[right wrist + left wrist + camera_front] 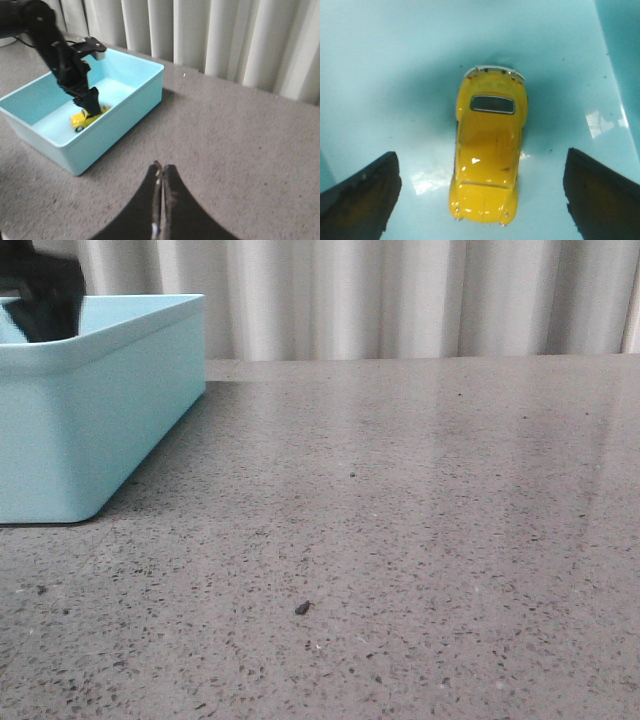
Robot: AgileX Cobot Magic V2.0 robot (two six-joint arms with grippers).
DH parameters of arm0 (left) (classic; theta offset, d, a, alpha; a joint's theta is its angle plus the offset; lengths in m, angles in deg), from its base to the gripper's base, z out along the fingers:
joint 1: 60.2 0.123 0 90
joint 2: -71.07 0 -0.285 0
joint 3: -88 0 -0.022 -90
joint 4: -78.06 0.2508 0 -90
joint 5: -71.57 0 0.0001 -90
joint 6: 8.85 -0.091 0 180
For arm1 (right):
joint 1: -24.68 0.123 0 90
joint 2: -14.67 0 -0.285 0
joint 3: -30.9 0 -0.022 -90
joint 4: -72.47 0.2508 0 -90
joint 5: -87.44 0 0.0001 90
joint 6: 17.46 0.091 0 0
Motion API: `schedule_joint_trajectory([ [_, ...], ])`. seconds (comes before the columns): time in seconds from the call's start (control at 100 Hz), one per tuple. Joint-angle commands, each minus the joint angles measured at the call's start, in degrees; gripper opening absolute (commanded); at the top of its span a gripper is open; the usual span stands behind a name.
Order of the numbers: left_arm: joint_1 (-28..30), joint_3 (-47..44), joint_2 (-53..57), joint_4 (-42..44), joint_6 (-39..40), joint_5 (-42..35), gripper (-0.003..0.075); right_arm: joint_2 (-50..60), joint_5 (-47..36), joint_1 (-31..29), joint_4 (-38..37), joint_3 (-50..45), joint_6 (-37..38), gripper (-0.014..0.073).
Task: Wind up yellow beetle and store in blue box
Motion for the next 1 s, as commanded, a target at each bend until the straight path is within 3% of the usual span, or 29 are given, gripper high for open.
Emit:
schedule_joint_trajectory([
  [0.0, 0.3, 1.6, 7.8, 1.1, 0.7, -2.9, 0.0606, -0.6, -9.3, -0.1, -0.3, 1.3, -0.5, -0.0062],
  [0.14, 0.1, 1.6, 15.1, -1.4, 0.7, -2.7, 0.0596, -1.5, -15.9, 0.9, -0.2, 1.3, -0.5, -0.0062],
  [0.4, 0.1, -3.5, 35.1, -9.0, 4.0, -5.8, 0.0472, -1.4, -15.4, 4.9, -1.8, -0.6, -0.5, -0.0062],
  [0.57, 0.1, -17.0, 53.8, -11.6, 6.1, -11.4, 0.0469, 3.5, -17.1, 7.7, -5.1, -4.2, -3.9, -0.0062],
  [0.76, 0.1, -38.5, 76.2, -11.6, 6.9, -26.1, 0.0456, 12.9, -21.6, 8.1, -5.2, -10.5, -7.5, -0.0062],
  [0.84, 0.1, -45.6, 84.2, -11.6, 6.9, -32.0, 0.0374, 16.6, -21.1, 8.1, -5.3, -12.9, -7.5, -0.0062],
  [0.99, 0.1, -52.4, 89.9, -11.9, 5.7, -27.7, 0.0115, 23.3, -17.1, 8.1, -5.8, -18.2, -7.5, -0.0062],
])
